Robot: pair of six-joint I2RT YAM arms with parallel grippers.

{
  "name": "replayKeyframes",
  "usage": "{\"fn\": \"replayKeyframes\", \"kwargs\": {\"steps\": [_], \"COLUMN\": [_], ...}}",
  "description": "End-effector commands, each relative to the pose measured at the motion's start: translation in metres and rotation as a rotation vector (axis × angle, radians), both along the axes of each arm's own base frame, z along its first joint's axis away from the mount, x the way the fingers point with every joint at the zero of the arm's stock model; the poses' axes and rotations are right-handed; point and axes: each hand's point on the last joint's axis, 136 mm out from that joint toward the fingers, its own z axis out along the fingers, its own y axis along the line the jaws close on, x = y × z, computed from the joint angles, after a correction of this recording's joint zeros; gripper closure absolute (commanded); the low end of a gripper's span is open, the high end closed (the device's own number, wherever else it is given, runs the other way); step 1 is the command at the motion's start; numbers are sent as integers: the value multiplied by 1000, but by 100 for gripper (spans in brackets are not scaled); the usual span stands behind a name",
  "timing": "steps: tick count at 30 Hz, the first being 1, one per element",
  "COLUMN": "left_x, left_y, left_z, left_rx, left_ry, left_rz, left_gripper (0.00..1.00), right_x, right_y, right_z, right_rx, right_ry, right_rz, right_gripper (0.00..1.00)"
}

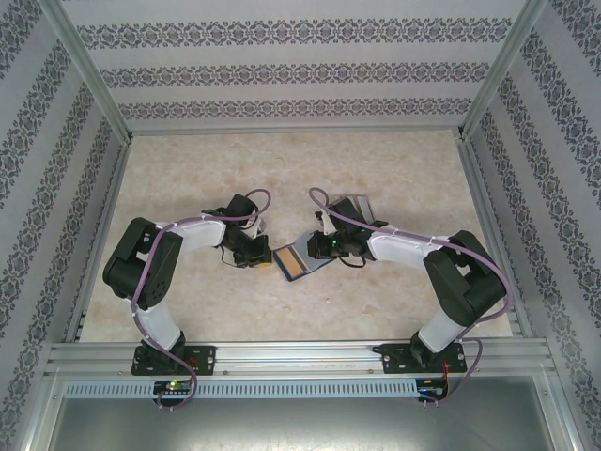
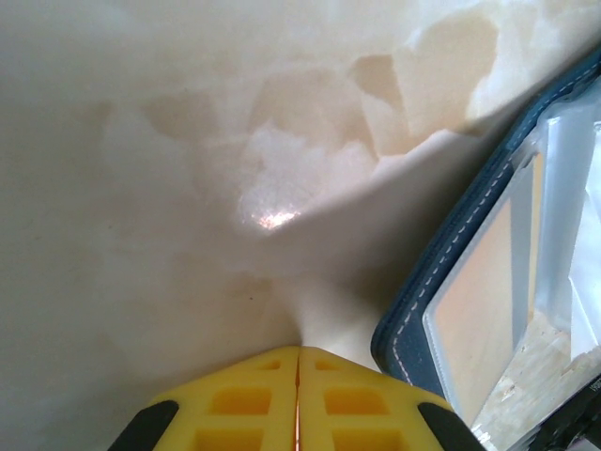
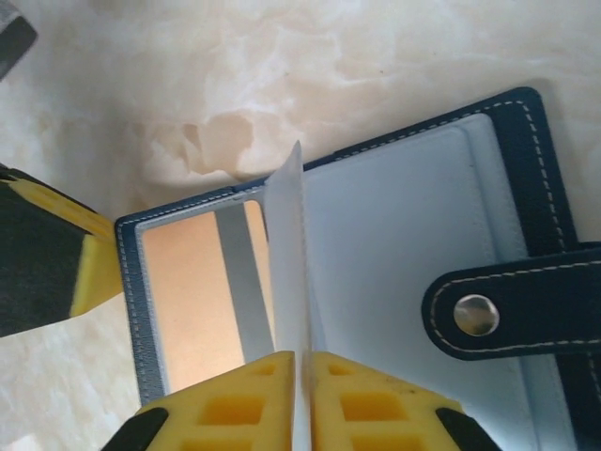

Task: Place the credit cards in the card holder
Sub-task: Flip over the card slot in the card holder.

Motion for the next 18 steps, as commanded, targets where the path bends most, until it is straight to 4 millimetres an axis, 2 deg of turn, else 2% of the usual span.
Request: {"fn": "replayKeyframes", "kwargs": {"steps": [1,3,5,7,10,13,18], "left_x": [7,7,8,7,8,9,9], "left_y": [24,25,26,25,24,24,23], "left_z": [-11,-10,-9,-9,-9,-10,-9], "left_rx": [105,108,110,109,99,99,96], "left_ry": [-5,-11,-12,-9,-11,-7,-9], "left_rz": [31,32,30,29,34,31,30], "left_gripper": [91,91,91,91,91,91,91], "right_x": [-6,-6,-8,-9,-13,-20,-24], "right_y": [7,8,7,0,-8,-2,-3], "right_z": [11,14,16,12,0,-7,-13], "right_rx": [52,62,49,-40,-178,-169,-203], "right_ry": [-10,-13,-23,-49,-61,-29,11], "right_rz": [24,28,36,40,68,100,142], "right_gripper": [87,85,78,76,66,63,62]}}
